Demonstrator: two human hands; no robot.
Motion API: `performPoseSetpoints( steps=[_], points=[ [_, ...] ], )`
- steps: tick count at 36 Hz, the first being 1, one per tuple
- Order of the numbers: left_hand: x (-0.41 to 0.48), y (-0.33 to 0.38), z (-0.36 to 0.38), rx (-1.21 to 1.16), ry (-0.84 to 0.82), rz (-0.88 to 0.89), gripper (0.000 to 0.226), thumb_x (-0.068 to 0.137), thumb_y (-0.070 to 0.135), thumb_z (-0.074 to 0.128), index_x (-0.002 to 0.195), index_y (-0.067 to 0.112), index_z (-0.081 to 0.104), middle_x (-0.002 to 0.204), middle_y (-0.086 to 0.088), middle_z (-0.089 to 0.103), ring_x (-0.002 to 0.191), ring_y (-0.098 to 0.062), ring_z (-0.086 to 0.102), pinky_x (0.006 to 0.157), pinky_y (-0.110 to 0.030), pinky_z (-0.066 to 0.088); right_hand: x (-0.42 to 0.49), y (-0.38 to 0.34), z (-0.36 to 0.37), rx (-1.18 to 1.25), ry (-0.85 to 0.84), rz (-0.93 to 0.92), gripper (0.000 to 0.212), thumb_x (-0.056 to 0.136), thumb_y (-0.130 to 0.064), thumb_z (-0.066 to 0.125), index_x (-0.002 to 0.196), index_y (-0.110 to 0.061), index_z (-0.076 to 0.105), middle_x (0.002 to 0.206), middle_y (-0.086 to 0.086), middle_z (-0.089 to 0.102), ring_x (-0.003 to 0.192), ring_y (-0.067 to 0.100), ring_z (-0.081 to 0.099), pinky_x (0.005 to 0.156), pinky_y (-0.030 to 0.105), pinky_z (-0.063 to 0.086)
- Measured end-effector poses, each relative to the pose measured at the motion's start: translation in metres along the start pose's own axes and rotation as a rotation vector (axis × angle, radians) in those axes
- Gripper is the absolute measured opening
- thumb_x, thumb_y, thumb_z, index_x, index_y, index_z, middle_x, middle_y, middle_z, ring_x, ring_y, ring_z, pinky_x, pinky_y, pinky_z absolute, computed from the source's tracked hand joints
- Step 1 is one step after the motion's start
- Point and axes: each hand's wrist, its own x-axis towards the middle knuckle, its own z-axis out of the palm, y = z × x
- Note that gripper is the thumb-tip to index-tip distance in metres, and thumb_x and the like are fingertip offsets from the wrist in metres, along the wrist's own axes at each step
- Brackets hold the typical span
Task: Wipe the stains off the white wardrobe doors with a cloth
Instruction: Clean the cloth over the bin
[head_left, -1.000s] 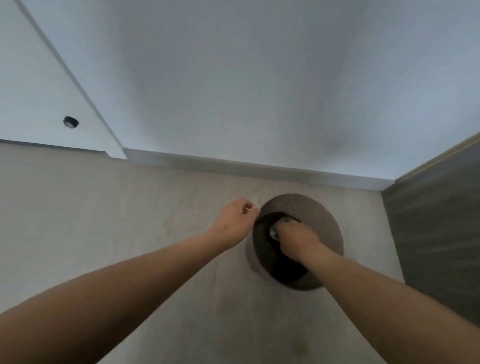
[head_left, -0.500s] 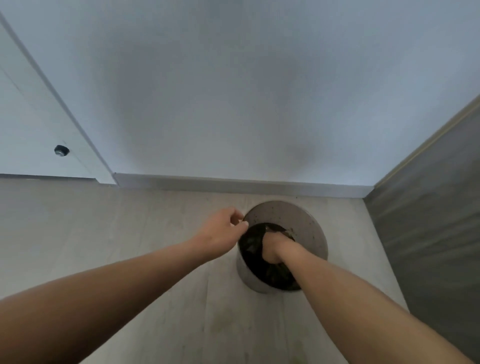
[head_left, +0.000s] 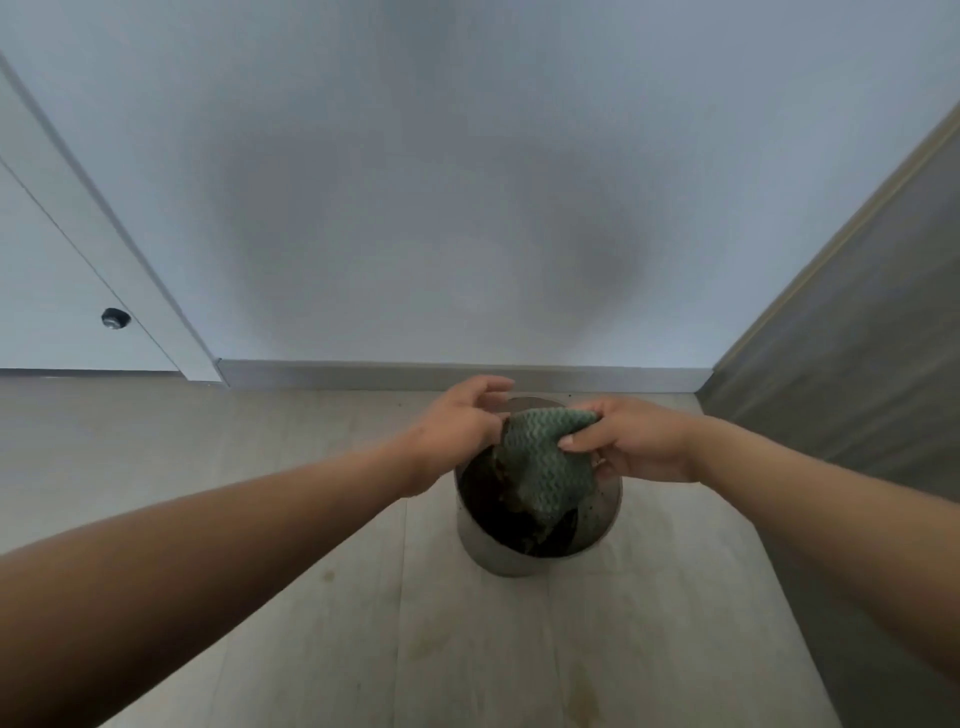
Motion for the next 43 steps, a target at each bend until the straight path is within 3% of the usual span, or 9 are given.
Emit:
performPoseSetpoints(
  steps=[4,9,12,19,23,29,35,37,43],
  points=[
    [-0.002,0.001,0.013,-0.189,-0.17,-0.169,0.074,0.07,0.0,0.055,0.144,0.006,0.052,0.142,-0.02,0.059,0.126,-0.029,0.058,0.106,-0.038,0.046,0.0,0.01,-0.005,0.224,-0.015,-0.059,0.037,0.096,0.004,0.047,0.129,-0.002,0.063,0.125,0.02,0.068,0.11,0.03,0.066,0.094,0.043,0.056],
    [-0.002,-0.009,0.02,-0.244,-0.239,-0.209,0.039,0.089,-0.008,0.041,0.113,0.003,0.07,0.11,-0.013,0.074,0.099,-0.026,0.068,0.095,-0.036,0.052,0.006,0.014,0.001,0.361,0.069,-0.098,0.034,0.084,-0.002,0.05,0.114,-0.002,0.067,0.113,0.021,0.068,0.102,0.033,0.064,0.092,0.049,0.052],
    [0.001,-0.017,0.016,-0.2,-0.242,-0.229,0.032,0.094,-0.007,0.046,0.12,-0.003,0.066,0.113,-0.016,0.073,0.099,-0.026,0.069,0.087,-0.031,0.053,0.006,0.018,-0.005,0.431,0.065,-0.12,0.036,0.088,-0.006,0.044,0.118,-0.001,0.063,0.123,0.023,0.065,0.11,0.035,0.063,0.097,0.052,0.052],
    [0.006,-0.023,0.019,-0.186,-0.11,-0.229,0.017,0.096,-0.01,0.059,0.106,-0.001,0.069,0.103,-0.014,0.078,0.102,-0.028,0.075,0.101,-0.039,0.056,0.007,0.026,-0.012,0.157,0.239,-0.101,0.024,0.1,-0.011,0.056,0.119,0.001,0.065,0.118,0.02,0.071,0.109,0.035,0.069,0.096,0.055,0.055],
    [0.007,-0.025,0.019,-0.179,-0.097,-0.24,0.024,0.093,-0.013,0.06,0.114,-0.004,0.069,0.109,-0.019,0.077,0.107,-0.034,0.074,0.106,-0.048,0.054,0.016,0.033,0.001,-0.057,0.447,-0.051,0.01,0.096,-0.011,0.068,0.102,-0.008,0.061,0.107,0.016,0.073,0.098,0.031,0.073,0.077,0.044,0.063],
    [0.002,-0.022,0.02,-0.232,-0.134,-0.221,0.038,0.096,-0.018,0.05,0.119,0.004,0.071,0.112,-0.017,0.076,0.106,-0.029,0.074,0.094,-0.037,0.059,0.03,0.04,0.021,-0.243,0.738,-0.029,0.021,0.086,-0.017,0.073,0.097,-0.003,0.062,0.092,0.017,0.069,0.087,0.034,0.07,0.062,0.04,0.056],
    [0.005,-0.024,0.023,-0.08,-0.025,-0.194,0.032,0.098,-0.012,0.048,0.105,0.006,0.075,0.101,-0.023,0.075,0.095,-0.03,0.07,0.086,-0.039,0.055,0.03,0.028,0.066,-0.185,0.647,-0.168,0.038,0.086,-0.031,0.073,0.059,-0.022,0.047,0.053,-0.008,0.044,0.055,0.013,0.043,0.054,0.03,0.032],
    [0.003,-0.024,0.025,-0.055,-0.016,-0.172,0.034,0.097,-0.013,0.048,0.1,0.006,0.076,0.087,-0.017,0.074,0.085,-0.027,0.069,0.073,-0.036,0.053,0.036,0.028,0.078,-0.145,0.684,-0.184,0.04,0.091,-0.035,0.068,0.062,-0.021,0.046,0.058,-0.005,0.045,0.059,0.014,0.044,0.057,0.031,0.032],
    [-0.004,-0.019,0.034,-0.117,-0.094,-0.119,0.025,0.098,-0.011,0.054,0.104,0.0,0.076,0.107,-0.023,0.076,0.101,-0.033,0.075,0.09,-0.039,0.062,0.055,0.037,0.09,0.012,1.005,-0.218,0.015,0.1,-0.034,0.051,0.101,-0.022,0.042,0.086,-0.002,0.056,0.08,0.02,0.055,0.072,0.037,0.042]
  ],
)
